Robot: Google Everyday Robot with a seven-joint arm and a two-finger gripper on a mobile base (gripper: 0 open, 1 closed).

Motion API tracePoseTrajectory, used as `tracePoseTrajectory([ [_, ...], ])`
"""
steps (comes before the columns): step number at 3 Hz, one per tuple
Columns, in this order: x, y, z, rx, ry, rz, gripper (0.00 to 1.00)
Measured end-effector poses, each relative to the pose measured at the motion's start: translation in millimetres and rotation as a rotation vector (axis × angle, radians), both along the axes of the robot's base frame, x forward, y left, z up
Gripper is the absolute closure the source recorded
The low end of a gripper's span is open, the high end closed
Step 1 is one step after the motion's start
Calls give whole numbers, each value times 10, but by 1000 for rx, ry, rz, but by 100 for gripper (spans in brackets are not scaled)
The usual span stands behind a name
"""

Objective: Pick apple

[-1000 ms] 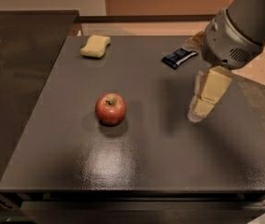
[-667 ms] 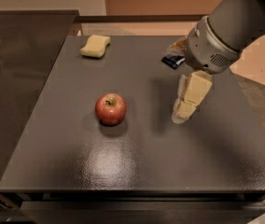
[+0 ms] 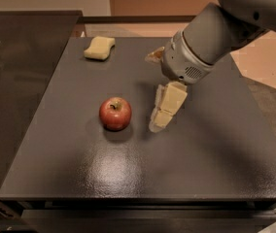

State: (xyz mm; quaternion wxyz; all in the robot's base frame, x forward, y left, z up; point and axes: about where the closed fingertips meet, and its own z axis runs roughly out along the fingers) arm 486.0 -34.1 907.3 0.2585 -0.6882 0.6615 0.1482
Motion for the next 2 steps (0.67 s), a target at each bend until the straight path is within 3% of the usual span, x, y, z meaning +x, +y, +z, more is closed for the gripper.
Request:
tracePoseTrajectory([
  [2, 53, 447, -207, 45, 17, 56, 0],
])
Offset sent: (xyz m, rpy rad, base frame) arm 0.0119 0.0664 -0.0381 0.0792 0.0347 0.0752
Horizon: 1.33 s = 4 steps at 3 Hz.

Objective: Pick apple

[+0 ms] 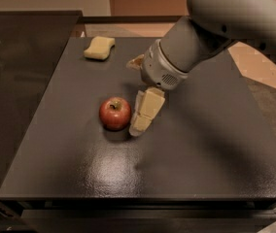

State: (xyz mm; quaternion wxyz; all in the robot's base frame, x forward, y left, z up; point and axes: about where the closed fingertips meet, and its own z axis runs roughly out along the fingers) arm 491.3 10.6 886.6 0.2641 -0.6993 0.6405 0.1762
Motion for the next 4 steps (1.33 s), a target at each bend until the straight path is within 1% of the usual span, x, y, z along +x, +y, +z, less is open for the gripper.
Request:
tracePoseTrajectory([
  [1, 7, 157, -136, 6, 10, 21, 0],
  [2, 7, 245, -240, 5, 19, 35, 0],
  [3, -27, 316, -322, 4, 23, 54, 17],
  [4, -71, 359, -366, 10, 29, 67, 41],
])
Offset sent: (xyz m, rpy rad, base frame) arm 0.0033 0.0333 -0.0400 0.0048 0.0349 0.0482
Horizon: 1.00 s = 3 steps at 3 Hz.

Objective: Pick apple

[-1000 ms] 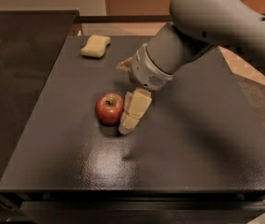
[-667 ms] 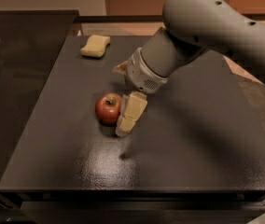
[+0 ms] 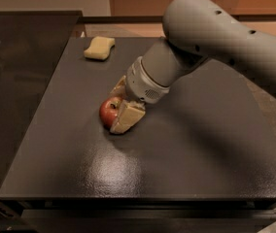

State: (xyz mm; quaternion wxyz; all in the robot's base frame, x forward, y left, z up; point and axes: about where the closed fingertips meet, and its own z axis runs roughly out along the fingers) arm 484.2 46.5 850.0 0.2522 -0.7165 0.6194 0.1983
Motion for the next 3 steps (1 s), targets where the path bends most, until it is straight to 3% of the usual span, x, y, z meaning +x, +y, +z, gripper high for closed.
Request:
tracePoseTrajectory([
  [2, -37, -64, 212, 33, -17, -10, 87],
  [3, -29, -147, 529, 61, -37, -19, 100],
])
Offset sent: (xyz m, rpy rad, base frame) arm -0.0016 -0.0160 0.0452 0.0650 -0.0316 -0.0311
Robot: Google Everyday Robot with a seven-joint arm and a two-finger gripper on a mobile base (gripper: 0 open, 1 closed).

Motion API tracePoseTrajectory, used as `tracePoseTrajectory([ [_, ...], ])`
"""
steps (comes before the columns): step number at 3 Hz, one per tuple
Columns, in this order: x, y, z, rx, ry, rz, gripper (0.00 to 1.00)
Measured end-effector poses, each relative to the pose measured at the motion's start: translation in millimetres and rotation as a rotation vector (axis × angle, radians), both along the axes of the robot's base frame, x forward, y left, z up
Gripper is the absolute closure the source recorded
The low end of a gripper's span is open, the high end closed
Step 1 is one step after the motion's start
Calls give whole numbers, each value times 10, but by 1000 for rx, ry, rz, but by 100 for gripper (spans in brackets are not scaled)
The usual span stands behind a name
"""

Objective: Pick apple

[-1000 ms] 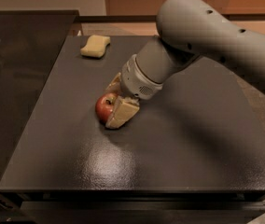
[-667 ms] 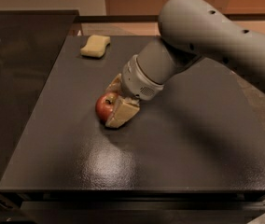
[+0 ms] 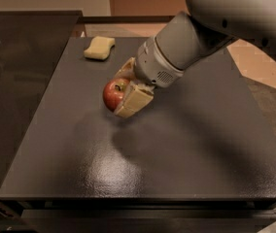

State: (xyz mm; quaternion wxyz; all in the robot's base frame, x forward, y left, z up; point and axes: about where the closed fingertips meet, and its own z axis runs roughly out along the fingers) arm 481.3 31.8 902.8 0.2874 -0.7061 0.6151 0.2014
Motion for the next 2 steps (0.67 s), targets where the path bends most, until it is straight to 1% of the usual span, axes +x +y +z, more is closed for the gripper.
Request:
tracePoseTrajectory([
  [1, 71, -179, 566, 36, -21, 8, 100],
  [2, 71, -184, 613, 38, -27, 9, 100],
])
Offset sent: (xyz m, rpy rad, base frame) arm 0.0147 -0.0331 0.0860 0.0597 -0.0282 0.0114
